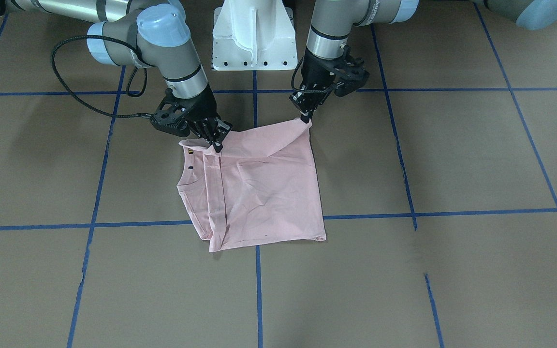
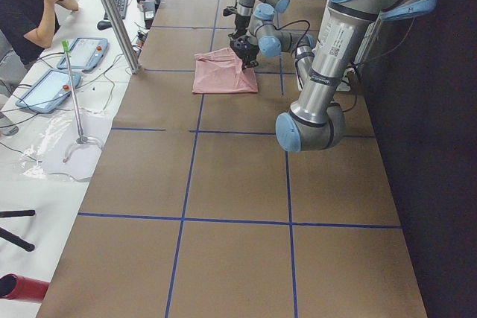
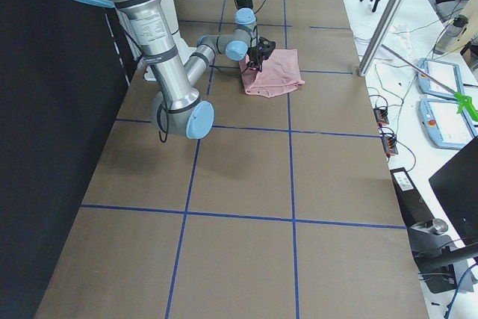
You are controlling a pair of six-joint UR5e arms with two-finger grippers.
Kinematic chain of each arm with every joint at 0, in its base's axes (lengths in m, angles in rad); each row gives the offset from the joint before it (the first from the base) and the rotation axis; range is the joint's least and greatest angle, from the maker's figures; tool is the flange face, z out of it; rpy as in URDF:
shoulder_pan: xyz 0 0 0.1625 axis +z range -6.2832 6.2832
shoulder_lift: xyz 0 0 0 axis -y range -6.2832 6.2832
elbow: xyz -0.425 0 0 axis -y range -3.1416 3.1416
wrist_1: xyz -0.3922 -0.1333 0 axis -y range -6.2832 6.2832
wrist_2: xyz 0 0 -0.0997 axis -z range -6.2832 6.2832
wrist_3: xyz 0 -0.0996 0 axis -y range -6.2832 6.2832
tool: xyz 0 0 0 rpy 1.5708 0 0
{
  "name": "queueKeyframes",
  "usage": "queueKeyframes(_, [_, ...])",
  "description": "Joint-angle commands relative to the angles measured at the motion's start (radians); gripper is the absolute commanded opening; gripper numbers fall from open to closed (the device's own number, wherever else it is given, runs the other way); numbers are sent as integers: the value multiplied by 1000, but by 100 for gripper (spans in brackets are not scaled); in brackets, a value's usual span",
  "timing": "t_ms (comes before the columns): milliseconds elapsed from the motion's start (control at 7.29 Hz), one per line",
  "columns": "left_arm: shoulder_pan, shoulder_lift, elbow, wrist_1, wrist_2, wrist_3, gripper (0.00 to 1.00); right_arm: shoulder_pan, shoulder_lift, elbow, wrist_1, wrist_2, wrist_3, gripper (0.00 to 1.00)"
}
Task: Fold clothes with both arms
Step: 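Lift the near edge with both grippers and fold it away from the robot, then lay the edge on the far side and open both grippers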
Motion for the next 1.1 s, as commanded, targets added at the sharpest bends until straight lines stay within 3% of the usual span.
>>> queueKeyframes(0, [-82,-51,218,-187,-1,0,0,62,58,-130,69,3,3,0])
queueKeyframes(137, [-94,-58,304,-295,-1,0,0,70,113,-213,84,4,3,0])
queueKeyframes(549, [-146,-85,346,-314,-4,1,0,120,137,-290,121,32,1,0])
queueKeyframes(686, [-195,-132,430,-320,-4,39,0,178,196,-401,126,100,-14,0])
queueKeyframes(823, [-244,-153,557,-416,-6,85,33,230,276,-551,148,134,-55,99])
queueKeyframes(960, [-271,-153,632,-511,-3,195,99,266,339,-653,161,136,-69,100])
